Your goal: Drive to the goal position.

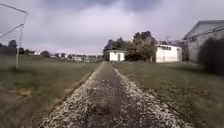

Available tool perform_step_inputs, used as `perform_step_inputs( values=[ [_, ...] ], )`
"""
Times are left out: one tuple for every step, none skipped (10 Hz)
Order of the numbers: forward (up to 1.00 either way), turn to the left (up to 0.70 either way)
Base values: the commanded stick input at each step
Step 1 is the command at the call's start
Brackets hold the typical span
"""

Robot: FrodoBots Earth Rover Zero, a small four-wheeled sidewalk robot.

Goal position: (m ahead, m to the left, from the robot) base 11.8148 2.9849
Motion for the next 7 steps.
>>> perform_step_inputs(
  values=[
    [0.65, 0.00],
    [0.65, 0.00],
    [0.65, 0.00],
    [0.65, 0.00],
    [0.65, 0.00],
    [0.65, 0.00],
    [0.65, 0.00]
  ],
)
